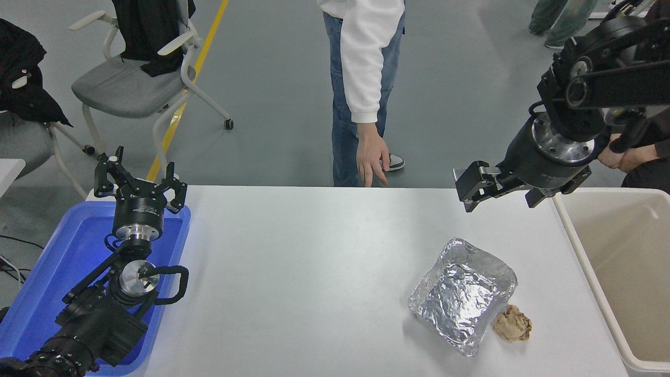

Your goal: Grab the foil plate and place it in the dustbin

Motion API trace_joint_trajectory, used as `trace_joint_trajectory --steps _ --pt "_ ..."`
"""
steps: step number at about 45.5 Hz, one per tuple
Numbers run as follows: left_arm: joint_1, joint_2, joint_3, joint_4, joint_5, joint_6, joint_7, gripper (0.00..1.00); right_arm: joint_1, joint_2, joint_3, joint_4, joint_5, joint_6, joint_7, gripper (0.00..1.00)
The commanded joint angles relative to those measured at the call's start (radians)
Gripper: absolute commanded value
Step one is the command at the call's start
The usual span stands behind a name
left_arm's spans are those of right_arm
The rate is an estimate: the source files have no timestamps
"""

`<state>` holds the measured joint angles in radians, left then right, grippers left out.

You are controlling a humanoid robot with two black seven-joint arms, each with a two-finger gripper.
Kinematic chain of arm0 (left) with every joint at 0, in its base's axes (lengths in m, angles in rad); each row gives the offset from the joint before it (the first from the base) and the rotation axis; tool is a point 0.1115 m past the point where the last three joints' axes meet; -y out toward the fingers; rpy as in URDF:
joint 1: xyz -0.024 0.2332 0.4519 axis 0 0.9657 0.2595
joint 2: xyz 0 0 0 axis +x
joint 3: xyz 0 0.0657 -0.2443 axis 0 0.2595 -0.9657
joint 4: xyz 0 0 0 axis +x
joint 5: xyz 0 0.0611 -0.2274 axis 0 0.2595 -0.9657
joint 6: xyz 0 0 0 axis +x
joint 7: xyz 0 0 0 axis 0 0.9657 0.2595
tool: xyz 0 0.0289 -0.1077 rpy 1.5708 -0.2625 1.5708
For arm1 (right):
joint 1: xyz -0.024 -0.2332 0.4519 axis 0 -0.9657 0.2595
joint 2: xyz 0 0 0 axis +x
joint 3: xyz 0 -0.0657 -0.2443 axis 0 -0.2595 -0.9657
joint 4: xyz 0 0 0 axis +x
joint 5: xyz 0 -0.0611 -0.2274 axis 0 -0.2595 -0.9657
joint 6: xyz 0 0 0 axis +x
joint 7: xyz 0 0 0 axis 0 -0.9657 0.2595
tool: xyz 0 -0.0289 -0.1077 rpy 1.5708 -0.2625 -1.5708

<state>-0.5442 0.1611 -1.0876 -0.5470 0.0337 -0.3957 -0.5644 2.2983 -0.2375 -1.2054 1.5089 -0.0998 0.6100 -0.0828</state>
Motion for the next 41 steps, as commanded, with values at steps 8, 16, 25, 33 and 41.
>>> trace_joint_trajectory --steps 8,16,25,33,41 --pt "0.001 0.0 0.0 0.001 0.0 0.0 0.0 0.99 -0.129 -0.083 -0.011 -0.009 -0.034 -0.082 0.0 1.0" --pt "0.001 0.0 0.0 0.001 0.0 0.0 0.0 0.99 -0.289 -0.18 0.044 -0.075 -0.127 -0.124 0.0 1.0" --pt "0.0 0.0 0.0 0.001 0.0 0.0 0.0 0.99 -0.535 -0.247 0.17 -0.2 -0.224 -0.164 0.0 1.0" --pt "0.001 0.0 0.0 0.001 0.0 0.0 0.0 0.99 -0.753 -0.259 0.271 -0.335 -0.299 -0.217 0.0 1.0" --pt "0.0 0.0 0.0 0.001 0.0 0.0 0.0 0.99 -0.887 -0.25 0.32 -0.432 -0.33 -0.237 -0.002 1.0"
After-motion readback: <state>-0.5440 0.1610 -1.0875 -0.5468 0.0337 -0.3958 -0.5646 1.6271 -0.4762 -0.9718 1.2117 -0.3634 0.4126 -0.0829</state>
